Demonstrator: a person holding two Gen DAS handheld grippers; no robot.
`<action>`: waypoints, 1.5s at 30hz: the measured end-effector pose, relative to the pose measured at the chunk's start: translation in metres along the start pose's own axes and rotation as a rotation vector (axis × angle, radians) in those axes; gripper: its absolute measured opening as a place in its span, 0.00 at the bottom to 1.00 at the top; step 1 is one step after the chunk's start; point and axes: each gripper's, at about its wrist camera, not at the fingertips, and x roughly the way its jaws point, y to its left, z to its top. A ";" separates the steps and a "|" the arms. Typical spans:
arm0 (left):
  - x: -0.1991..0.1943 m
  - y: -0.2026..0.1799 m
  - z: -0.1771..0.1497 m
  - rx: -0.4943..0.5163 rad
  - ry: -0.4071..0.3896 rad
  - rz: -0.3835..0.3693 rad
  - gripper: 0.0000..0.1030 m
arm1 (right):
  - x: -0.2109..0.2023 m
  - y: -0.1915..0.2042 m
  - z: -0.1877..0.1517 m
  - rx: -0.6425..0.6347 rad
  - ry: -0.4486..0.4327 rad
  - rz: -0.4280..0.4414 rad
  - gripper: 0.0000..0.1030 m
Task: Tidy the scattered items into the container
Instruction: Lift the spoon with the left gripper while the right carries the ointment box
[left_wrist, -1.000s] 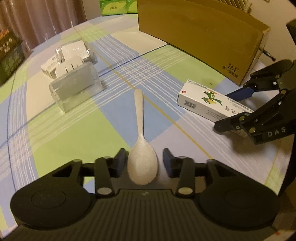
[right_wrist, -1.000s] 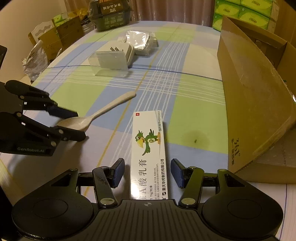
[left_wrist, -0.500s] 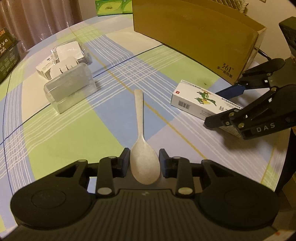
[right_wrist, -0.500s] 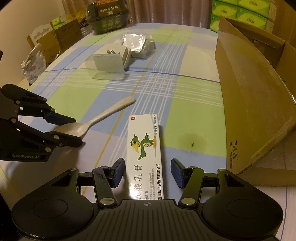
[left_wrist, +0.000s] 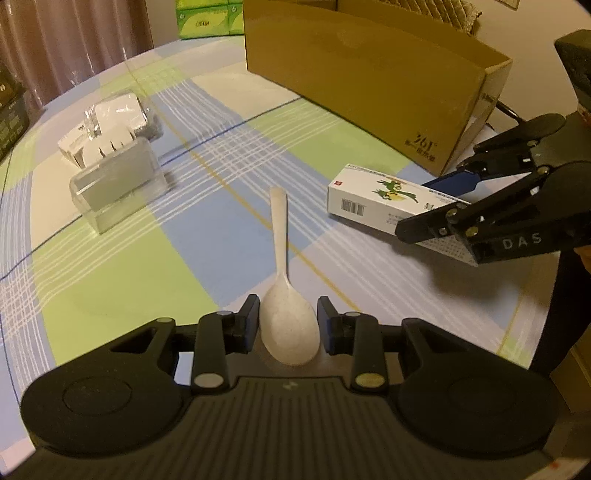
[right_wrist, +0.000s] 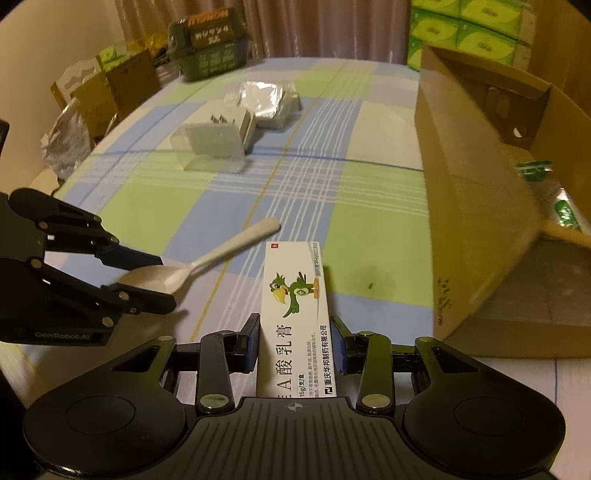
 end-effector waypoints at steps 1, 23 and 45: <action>-0.003 -0.001 0.001 -0.004 -0.004 0.001 0.27 | -0.004 0.000 0.000 0.001 -0.006 -0.002 0.34; -0.020 -0.039 -0.019 0.014 0.010 -0.027 0.61 | -0.036 -0.011 -0.032 0.086 -0.019 0.004 0.34; 0.001 -0.098 -0.018 0.039 0.069 -0.128 0.53 | -0.042 -0.033 -0.040 0.150 -0.047 0.003 0.34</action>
